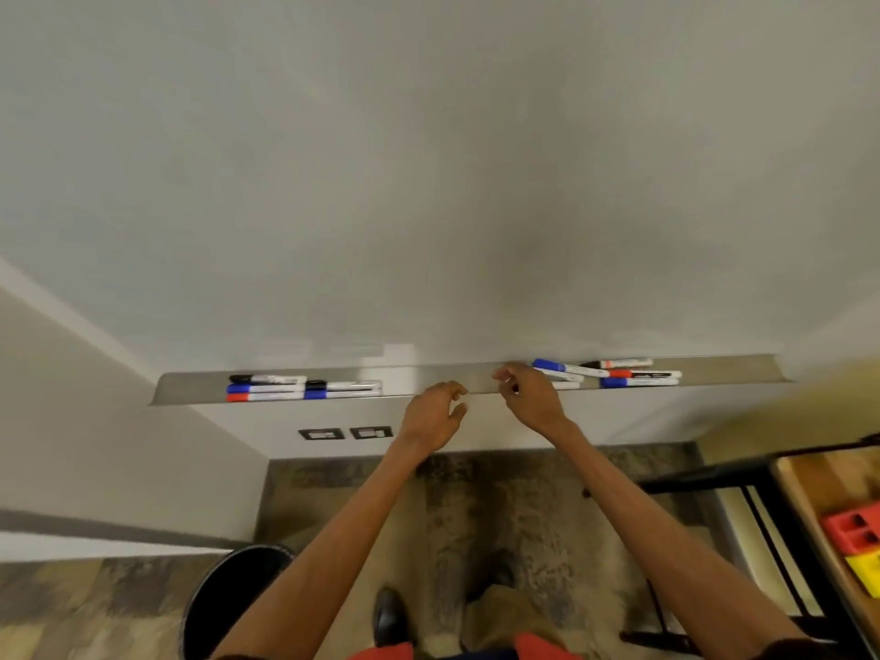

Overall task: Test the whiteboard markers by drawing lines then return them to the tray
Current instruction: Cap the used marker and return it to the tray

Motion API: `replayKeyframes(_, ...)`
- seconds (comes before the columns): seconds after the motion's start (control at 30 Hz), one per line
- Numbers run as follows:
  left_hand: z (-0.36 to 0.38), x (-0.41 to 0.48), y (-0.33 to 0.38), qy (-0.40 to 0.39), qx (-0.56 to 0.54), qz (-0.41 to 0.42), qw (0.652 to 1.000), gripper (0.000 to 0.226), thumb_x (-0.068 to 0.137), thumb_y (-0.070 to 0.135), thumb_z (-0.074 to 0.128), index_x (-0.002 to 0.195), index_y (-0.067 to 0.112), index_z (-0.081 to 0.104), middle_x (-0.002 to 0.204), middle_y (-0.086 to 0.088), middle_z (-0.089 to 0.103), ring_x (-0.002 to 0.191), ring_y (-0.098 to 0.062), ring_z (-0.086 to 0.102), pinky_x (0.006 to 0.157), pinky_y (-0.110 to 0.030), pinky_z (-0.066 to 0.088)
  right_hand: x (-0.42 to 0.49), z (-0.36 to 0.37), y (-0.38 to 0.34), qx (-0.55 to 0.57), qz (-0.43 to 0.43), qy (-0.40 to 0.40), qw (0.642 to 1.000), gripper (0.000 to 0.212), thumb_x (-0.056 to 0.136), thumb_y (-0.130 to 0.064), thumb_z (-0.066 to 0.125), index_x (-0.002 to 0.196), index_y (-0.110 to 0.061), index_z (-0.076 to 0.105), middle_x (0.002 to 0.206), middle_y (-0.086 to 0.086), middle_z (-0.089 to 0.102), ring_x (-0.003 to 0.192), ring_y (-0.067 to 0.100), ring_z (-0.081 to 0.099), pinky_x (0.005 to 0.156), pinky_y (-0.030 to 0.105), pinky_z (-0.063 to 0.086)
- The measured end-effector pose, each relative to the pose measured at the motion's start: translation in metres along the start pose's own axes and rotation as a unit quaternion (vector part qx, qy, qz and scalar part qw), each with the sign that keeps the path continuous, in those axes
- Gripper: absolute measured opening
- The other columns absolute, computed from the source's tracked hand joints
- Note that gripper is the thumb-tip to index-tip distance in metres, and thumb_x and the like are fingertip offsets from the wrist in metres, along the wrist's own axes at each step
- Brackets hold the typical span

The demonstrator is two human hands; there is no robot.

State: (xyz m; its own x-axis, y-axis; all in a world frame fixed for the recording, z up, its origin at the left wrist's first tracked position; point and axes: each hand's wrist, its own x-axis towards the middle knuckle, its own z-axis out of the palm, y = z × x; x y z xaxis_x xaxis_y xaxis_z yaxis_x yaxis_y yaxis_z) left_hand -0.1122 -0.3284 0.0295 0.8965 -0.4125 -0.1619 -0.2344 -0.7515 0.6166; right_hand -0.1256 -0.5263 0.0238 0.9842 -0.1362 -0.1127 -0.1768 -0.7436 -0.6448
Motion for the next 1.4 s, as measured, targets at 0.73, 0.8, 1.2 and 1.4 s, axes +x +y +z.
replayKeyframes(0.73,0.08,0.107,0.068,-0.106,0.037,0.016,0.994,0.019,0.096,0.011,0.06,0.113,0.009,0.068,0.113,-0.011,0.067,0.099,-0.023,0.062,0.087,-0.026,0.046,0.032,-0.044,0.116,-0.081,-0.067,-0.066,0.992,0.034,0.089,-0.027,0.072,0.121,-0.02,0.066,0.125,0.002,0.066,0.115,0.021,0.057,0.105,0.039,0.04)
replayKeyframes(0.8,0.07,0.107,0.074,-0.111,-0.017,0.039,0.993,0.016,0.096,0.011,0.06,0.107,0.008,0.07,0.104,-0.009,0.069,0.088,-0.018,0.059,0.078,-0.021,0.041,0.035,-0.046,0.112,-0.067,-0.092,-0.078,0.99,0.031,0.091,-0.031,0.069,0.12,-0.021,0.067,0.12,0.003,0.069,0.108,0.022,0.061,0.101,0.04,0.046)
replayKeyframes(1.2,0.01,0.108,0.082,-0.241,0.01,0.078,0.967,0.034,0.107,0.033,0.035,0.112,0.007,0.057,0.094,-0.003,0.057,0.079,-0.015,0.055,0.074,-0.032,0.046,0.033,-0.064,0.083,-0.173,-0.255,0.056,0.95,0.048,0.101,-0.054,0.033,0.106,-0.017,0.064,0.088,0.001,0.072,0.07,0.018,0.066,0.059,0.025,0.043)
replayKeyframes(1.4,-0.004,0.09,0.077,-0.179,-0.002,0.139,0.974,0.031,0.108,0.027,0.034,0.102,0.01,0.06,0.097,-0.001,0.064,0.086,-0.012,0.058,0.079,-0.026,0.045,0.023,-0.067,0.06,-0.231,-0.243,0.122,0.934,0.05,0.096,-0.057,0.037,0.085,-0.017,0.065,0.058,0.0,0.065,0.044,0.017,0.058,0.045,0.024,0.043)
